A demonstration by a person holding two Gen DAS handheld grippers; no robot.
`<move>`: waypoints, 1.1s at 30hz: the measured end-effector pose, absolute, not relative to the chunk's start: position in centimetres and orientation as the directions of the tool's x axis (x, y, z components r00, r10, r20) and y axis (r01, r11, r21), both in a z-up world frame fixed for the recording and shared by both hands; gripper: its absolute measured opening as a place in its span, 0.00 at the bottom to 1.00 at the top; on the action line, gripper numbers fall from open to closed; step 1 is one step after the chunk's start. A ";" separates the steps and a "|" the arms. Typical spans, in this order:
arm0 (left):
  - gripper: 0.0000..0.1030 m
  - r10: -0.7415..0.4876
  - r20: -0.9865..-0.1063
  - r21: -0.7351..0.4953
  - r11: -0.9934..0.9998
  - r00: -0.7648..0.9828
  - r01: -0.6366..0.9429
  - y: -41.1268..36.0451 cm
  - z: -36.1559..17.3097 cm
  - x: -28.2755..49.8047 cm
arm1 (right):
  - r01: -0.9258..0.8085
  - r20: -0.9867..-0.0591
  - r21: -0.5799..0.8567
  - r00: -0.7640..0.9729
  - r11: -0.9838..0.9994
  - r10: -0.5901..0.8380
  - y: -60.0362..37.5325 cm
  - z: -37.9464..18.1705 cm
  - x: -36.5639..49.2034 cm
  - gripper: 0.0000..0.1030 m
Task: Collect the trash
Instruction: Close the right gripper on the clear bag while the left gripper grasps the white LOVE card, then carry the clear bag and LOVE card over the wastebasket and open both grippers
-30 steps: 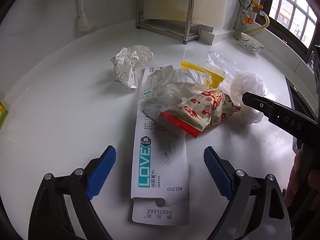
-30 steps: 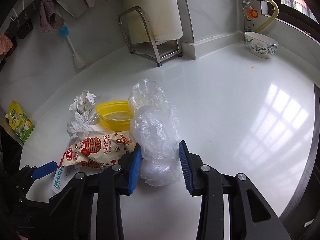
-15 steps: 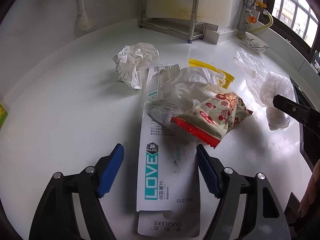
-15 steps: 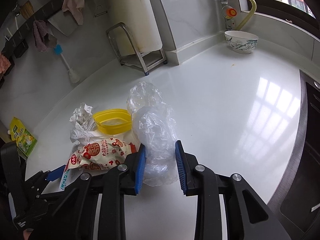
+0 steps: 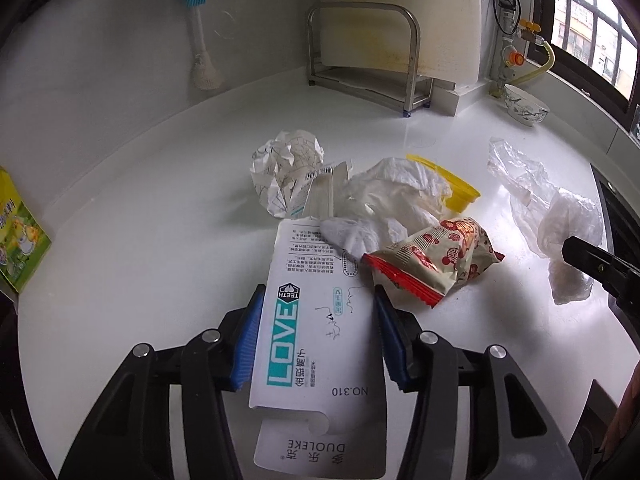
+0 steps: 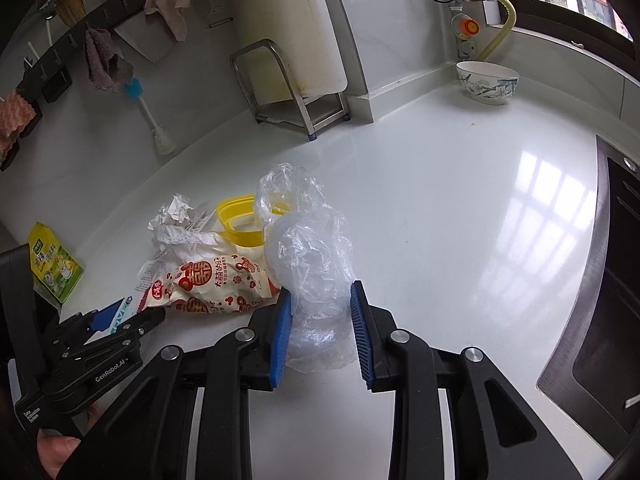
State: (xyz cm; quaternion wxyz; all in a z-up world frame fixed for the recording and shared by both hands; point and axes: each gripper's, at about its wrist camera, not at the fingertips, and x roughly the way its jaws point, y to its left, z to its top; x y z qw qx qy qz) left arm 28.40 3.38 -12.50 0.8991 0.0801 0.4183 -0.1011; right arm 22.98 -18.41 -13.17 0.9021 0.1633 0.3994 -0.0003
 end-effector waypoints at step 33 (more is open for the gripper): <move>0.49 -0.105 -0.714 0.040 0.981 0.693 0.189 4.4 -5.5 14.7 | 0.072 -0.688 0.314 0.705 0.947 0.174 -18.6 -8.3 9.7 0.27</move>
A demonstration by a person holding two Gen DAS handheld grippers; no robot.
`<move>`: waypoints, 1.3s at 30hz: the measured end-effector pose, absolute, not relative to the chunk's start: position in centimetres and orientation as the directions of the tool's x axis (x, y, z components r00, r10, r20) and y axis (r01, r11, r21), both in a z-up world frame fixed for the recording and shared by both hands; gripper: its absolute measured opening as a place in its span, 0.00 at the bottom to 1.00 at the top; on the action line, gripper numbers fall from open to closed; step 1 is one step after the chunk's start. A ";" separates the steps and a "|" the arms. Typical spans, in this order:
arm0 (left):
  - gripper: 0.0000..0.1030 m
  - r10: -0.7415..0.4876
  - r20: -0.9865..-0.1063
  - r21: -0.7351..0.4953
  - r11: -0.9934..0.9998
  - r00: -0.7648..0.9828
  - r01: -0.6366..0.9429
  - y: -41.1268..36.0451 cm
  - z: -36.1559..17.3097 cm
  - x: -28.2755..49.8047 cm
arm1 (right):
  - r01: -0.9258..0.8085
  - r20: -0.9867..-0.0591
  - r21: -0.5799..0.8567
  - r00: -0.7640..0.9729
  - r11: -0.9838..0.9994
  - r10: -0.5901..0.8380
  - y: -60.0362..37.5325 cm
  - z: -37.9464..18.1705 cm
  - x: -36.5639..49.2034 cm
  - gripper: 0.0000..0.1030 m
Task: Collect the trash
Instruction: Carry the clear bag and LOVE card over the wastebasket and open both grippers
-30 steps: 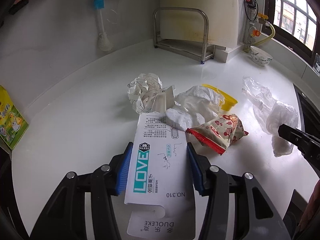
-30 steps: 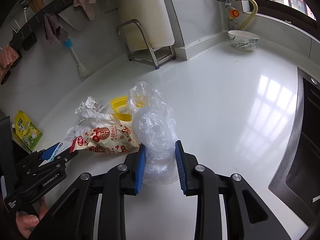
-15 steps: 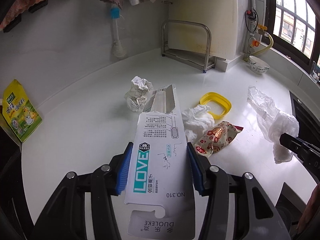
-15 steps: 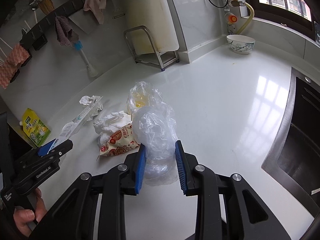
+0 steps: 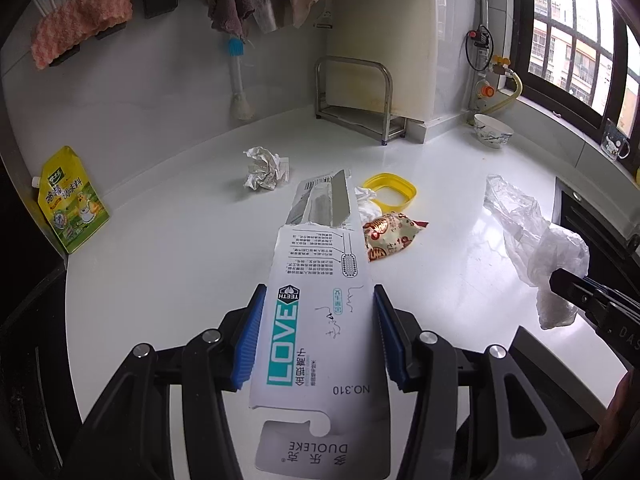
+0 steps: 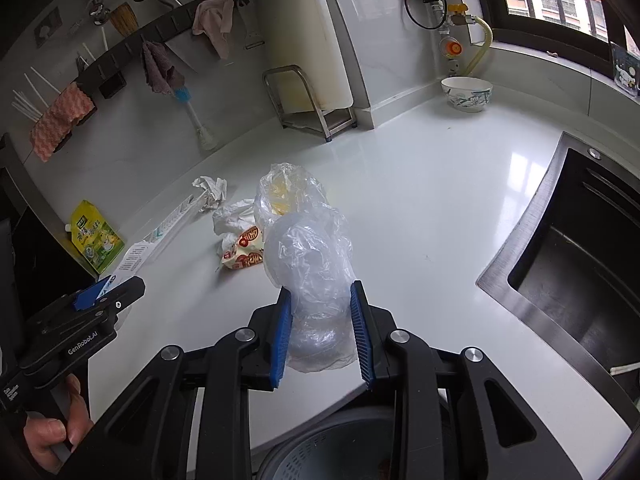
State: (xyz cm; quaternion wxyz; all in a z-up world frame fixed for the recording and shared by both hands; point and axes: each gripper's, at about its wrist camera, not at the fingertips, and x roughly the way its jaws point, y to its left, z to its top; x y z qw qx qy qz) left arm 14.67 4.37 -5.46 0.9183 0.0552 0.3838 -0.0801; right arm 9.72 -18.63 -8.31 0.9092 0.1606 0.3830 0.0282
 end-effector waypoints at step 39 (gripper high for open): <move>0.49 -0.173 -0.820 0.009 0.949 0.546 0.314 -6.5 -11.1 -6.5 | 0.060 -0.824 0.300 0.518 0.952 0.227 -23.3 -15.2 -9.8 0.27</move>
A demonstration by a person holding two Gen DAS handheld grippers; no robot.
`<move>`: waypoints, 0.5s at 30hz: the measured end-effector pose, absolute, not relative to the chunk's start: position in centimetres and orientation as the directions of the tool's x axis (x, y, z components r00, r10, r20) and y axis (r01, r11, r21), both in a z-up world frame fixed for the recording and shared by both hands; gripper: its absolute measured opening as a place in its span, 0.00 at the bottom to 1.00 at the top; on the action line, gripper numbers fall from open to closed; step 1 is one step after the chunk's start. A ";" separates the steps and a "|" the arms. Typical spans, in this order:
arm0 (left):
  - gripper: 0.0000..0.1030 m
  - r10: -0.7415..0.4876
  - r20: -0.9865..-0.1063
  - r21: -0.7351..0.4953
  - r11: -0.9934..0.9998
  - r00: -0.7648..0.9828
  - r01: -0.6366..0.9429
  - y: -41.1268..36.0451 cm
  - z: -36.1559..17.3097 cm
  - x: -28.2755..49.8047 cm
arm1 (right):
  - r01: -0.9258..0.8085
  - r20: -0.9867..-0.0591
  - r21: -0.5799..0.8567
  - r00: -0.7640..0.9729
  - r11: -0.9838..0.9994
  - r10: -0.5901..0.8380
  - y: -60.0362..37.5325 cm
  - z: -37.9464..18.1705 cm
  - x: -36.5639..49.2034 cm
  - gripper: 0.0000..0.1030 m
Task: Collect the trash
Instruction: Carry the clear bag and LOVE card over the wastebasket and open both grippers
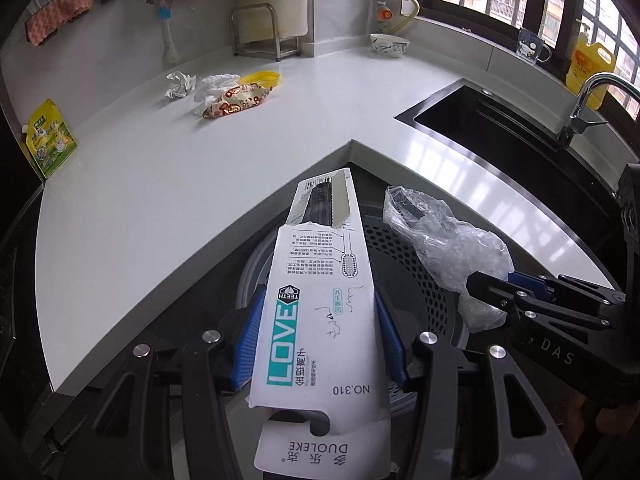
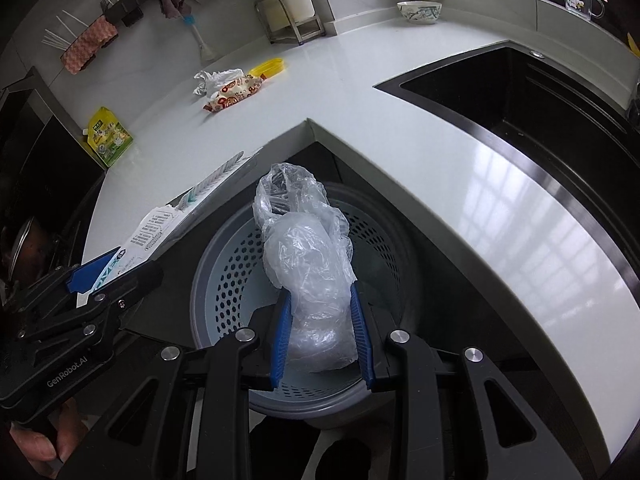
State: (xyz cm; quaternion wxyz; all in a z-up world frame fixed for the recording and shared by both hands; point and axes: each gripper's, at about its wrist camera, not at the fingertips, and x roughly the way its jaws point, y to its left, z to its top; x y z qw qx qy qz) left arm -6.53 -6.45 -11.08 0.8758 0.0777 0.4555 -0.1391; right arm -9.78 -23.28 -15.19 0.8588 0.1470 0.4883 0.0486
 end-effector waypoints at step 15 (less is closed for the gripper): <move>0.49 -0.145 -0.871 -0.003 0.957 0.469 0.290 -6.9 -15.1 -5.1 | 0.063 -0.854 0.315 0.454 0.947 0.254 -22.9 -18.6 -8.0 0.27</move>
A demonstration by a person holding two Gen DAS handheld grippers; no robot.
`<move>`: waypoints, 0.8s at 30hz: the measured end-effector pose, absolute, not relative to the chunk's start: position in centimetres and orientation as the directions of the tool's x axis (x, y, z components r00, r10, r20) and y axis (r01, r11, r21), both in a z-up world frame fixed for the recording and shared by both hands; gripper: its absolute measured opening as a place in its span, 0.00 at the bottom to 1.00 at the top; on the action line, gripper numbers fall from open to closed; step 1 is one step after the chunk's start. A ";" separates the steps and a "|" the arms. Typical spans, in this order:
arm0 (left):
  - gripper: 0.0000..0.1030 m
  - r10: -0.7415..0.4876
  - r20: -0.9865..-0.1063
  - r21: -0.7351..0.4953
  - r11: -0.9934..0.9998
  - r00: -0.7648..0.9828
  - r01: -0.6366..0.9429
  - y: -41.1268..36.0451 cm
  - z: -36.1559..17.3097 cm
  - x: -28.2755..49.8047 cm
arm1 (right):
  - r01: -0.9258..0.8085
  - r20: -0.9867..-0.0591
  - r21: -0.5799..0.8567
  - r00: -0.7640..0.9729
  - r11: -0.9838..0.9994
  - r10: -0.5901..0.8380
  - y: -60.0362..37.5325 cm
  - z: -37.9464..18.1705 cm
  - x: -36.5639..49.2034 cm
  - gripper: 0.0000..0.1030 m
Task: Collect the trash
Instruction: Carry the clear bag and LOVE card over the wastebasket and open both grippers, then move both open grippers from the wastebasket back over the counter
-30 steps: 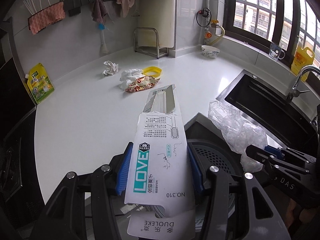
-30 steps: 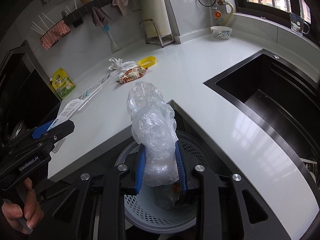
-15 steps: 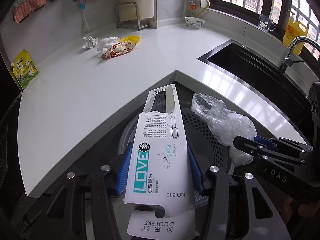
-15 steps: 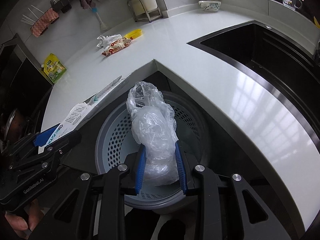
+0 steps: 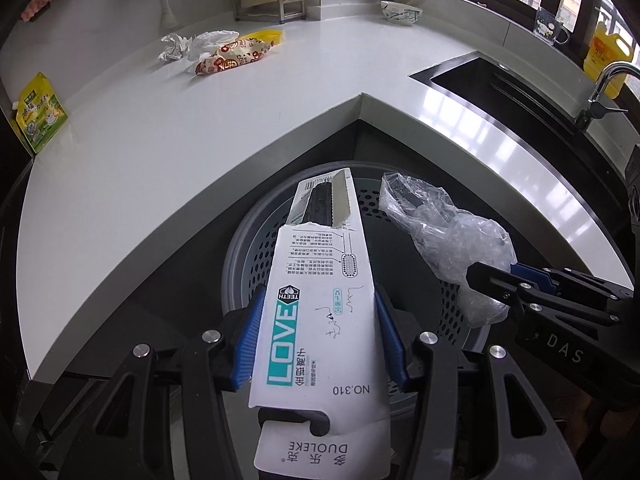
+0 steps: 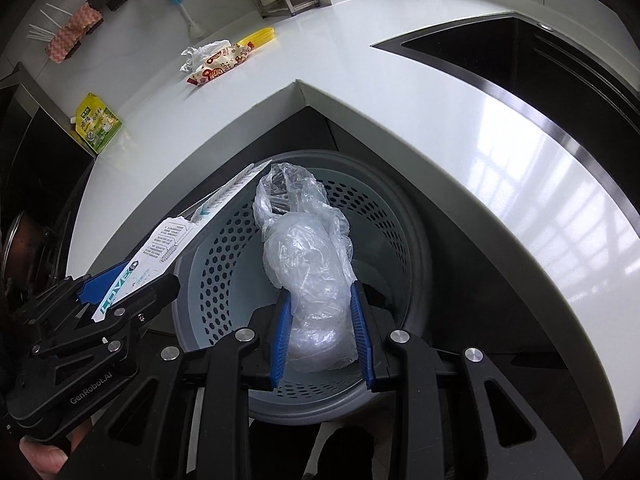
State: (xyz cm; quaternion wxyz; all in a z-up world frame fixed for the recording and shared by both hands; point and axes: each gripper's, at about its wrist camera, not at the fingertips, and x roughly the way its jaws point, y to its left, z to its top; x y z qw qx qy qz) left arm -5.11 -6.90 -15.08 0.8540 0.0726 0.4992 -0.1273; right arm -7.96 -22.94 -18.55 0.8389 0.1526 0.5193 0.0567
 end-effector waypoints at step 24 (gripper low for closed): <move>0.61 -0.117 -0.885 -0.006 0.971 0.450 0.241 -5.7 -14.6 -4.5 | 0.096 -0.867 0.327 0.425 0.940 0.258 -24.2 -19.5 -7.9 0.48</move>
